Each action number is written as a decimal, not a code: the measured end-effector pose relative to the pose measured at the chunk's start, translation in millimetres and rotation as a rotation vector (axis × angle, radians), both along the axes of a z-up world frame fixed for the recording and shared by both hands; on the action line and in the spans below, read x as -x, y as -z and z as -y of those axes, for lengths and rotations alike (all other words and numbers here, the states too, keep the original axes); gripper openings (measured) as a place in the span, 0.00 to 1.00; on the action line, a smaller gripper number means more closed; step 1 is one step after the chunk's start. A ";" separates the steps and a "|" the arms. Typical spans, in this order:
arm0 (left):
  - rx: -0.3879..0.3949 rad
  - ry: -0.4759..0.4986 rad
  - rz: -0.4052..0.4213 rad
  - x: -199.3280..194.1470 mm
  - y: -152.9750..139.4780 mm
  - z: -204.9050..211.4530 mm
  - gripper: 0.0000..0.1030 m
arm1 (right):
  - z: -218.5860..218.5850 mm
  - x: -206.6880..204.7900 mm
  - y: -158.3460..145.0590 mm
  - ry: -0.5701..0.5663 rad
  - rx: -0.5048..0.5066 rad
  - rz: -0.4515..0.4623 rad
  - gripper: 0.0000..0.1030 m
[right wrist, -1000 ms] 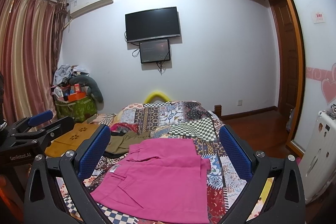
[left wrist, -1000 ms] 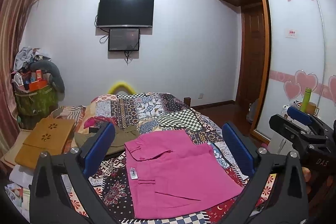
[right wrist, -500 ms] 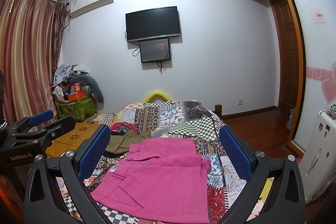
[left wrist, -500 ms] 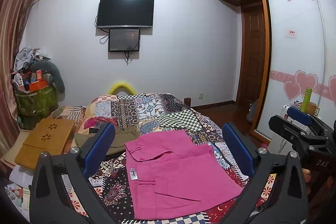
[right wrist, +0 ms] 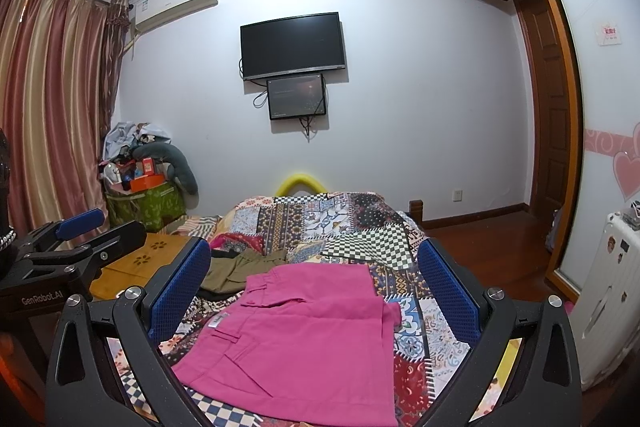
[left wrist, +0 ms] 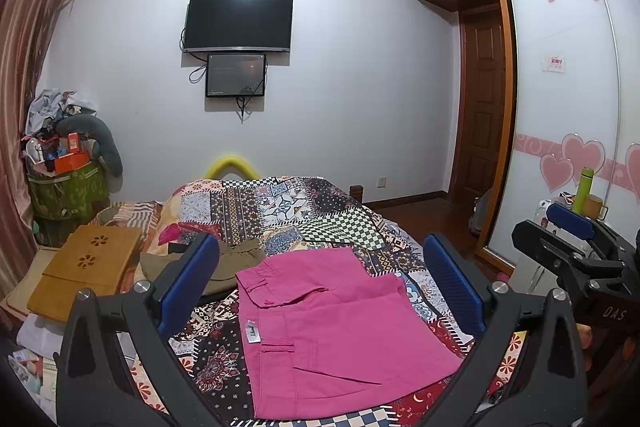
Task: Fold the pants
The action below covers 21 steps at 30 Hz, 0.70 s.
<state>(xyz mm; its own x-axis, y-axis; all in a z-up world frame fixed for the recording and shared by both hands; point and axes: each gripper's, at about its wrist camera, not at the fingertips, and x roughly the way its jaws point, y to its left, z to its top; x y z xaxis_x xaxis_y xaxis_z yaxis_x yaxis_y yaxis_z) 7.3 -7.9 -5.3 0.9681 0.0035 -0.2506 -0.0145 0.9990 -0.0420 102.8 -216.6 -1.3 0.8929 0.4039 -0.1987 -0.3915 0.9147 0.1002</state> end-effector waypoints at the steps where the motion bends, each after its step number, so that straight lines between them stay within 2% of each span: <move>1: 0.001 0.000 -0.002 -0.6 0.1 0.0 1.00 | -0.1 -0.1 0.2 0.000 0.000 -0.001 1.00; 12: 0.000 -0.016 -0.038 -16.2 3.3 -1.7 1.00 | 0.1 -9.1 3.7 -0.008 0.002 -0.027 1.00; 21: 0.009 -0.040 -0.141 -67.5 28.8 -9.0 1.00 | 4.3 -44.0 27.1 0.001 0.002 -0.122 1.00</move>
